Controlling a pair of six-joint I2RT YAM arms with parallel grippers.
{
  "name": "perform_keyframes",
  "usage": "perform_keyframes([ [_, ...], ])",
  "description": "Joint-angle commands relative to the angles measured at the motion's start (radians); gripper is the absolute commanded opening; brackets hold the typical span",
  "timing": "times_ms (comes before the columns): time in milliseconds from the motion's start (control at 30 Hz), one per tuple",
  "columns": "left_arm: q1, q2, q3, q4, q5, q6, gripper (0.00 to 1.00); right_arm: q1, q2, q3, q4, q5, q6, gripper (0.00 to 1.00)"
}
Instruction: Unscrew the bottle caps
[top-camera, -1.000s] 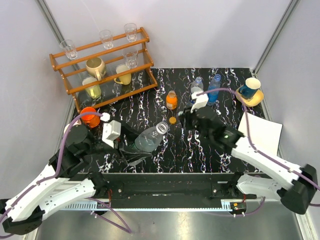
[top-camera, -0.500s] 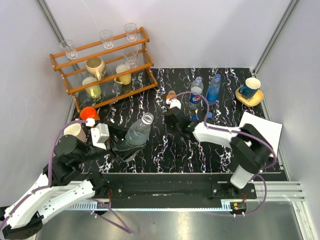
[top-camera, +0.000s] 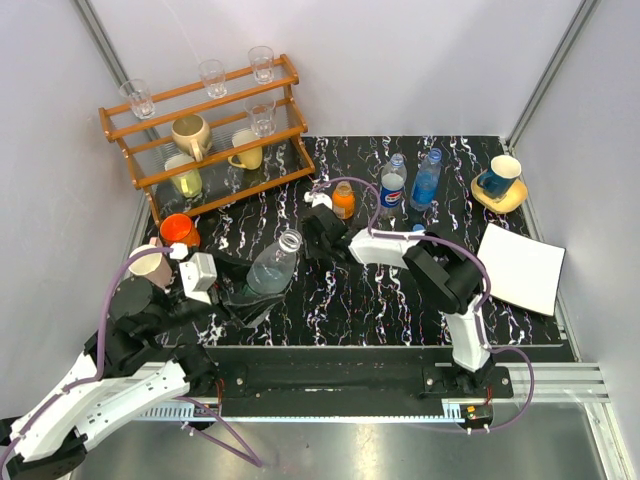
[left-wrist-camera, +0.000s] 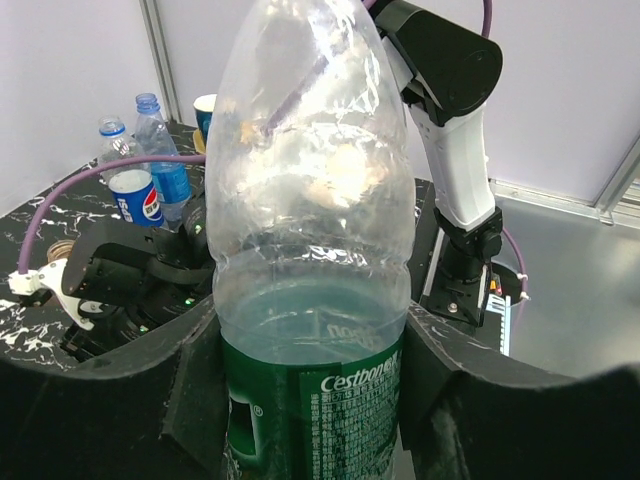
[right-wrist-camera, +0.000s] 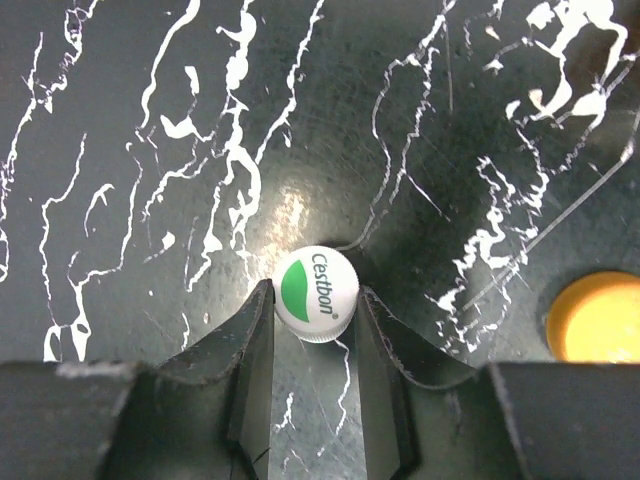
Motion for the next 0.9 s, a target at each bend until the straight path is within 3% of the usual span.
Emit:
perform_keyframes([
  [0,0.004,-0.008,-0.012,0.040,-0.036,0.010,0.58,0.004,0.057,0.082,-0.076,-0.013,-0.011,0.01],
  [33,0.004,-0.007,-0.012,0.042,-0.036,0.010,0.58,0.003,0.062,0.090,-0.084,-0.015,-0.011,0.03],
  [167,0.004,0.002,-0.006,0.039,-0.030,0.010,0.59,0.009,0.065,0.089,-0.101,-0.016,-0.005,0.36],
  [300,0.004,-0.001,-0.010,0.039,-0.034,0.008,0.59,0.015,0.054,0.063,-0.101,-0.007,0.012,0.54],
  [633,0.004,0.012,-0.012,0.052,-0.023,0.002,0.60,0.027,-0.028,0.070,-0.126,0.024,0.038,0.69],
  [867,0.002,0.016,-0.001,0.042,-0.046,0.004,0.61,0.024,-0.313,0.210,-0.254,0.198,0.006,0.82],
])
